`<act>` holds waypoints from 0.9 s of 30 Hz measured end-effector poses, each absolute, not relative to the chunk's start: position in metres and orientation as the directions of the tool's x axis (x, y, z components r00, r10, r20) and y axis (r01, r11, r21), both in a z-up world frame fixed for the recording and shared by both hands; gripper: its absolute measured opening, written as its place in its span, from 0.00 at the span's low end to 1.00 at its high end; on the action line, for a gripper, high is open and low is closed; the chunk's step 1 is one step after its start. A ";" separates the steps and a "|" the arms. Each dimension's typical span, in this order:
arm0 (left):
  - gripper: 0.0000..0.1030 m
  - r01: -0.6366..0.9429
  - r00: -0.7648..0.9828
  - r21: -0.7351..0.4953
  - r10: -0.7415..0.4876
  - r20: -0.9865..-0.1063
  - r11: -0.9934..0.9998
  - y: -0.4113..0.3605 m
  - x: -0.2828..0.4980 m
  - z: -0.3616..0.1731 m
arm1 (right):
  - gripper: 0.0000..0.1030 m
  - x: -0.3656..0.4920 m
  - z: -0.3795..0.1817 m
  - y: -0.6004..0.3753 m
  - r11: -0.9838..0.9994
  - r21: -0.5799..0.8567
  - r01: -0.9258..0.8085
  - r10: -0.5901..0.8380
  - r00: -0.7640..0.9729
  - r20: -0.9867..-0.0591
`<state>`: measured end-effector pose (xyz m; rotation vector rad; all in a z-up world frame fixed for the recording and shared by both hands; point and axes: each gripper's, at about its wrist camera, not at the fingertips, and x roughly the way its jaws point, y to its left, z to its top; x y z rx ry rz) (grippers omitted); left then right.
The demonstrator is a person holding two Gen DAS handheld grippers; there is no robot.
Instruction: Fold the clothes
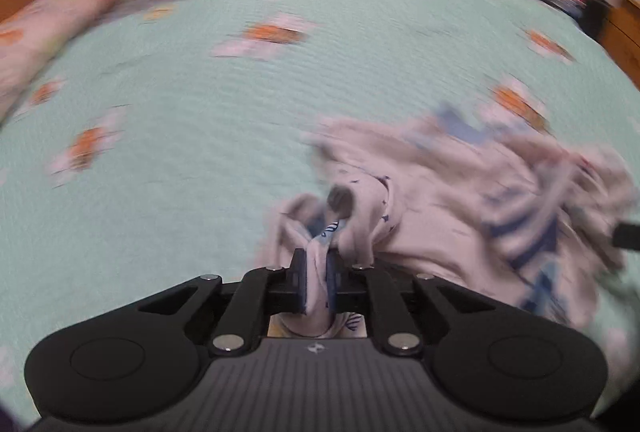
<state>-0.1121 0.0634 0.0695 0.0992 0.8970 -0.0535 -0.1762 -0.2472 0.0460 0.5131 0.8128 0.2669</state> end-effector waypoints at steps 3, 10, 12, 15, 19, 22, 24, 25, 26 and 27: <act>0.10 -0.039 0.637 0.014 0.035 -0.770 0.999 0.099 -0.118 0.084 | 0.51 -0.176 0.044 -0.258 0.850 0.527 0.010 0.379 0.684 -0.623; 0.10 -0.138 0.601 -0.007 0.078 -0.795 0.990 0.127 -0.131 0.082 | 0.56 -0.164 0.047 -0.250 0.957 0.278 0.081 0.127 0.746 -0.654; 0.10 -0.164 0.585 -0.023 0.078 -0.807 0.986 0.130 -0.136 0.078 | 0.59 -0.157 0.043 -0.254 0.955 0.282 0.088 0.125 0.745 -0.656; 0.10 -0.182 0.579 -0.036 0.077 -0.812 0.983 0.133 -0.143 0.075 | 0.70 -0.145 0.034 -0.266 0.935 0.346 0.081 0.179 0.734 -0.656; 0.10 -0.184 0.570 -0.028 0.083 -0.817 0.983 0.136 -0.147 0.077 | 0.07 -0.135 0.026 -0.276 0.892 0.449 0.052 0.280 0.715 -0.640; 0.10 -0.192 0.555 -0.024 0.088 -0.827 0.981 0.142 -0.151 0.077 | 0.07 -0.153 0.038 -0.261 0.896 0.437 -0.078 0.360 0.704 -0.612; 0.11 -0.187 0.544 -0.033 0.075 -0.836 0.982 0.147 -0.152 0.076 | 0.07 -0.171 0.041 -0.254 0.908 0.392 -0.148 0.385 0.666 -0.639; 0.11 -0.182 0.540 -0.042 0.065 -0.839 0.982 0.150 -0.152 0.074 | 0.07 -0.179 0.043 -0.250 0.911 0.370 -0.183 0.396 0.646 -0.653; 0.15 -0.177 0.540 -0.050 0.054 -0.840 0.983 0.151 -0.154 0.074 | 0.07 -0.188 0.044 -0.246 0.911 0.348 -0.219 0.405 0.625 -0.667; 0.18 -0.171 0.540 -0.059 0.044 -0.840 0.983 0.153 -0.155 0.074 | 0.07 -0.196 0.046 -0.243 0.910 0.327 -0.255 0.413 0.604 -0.681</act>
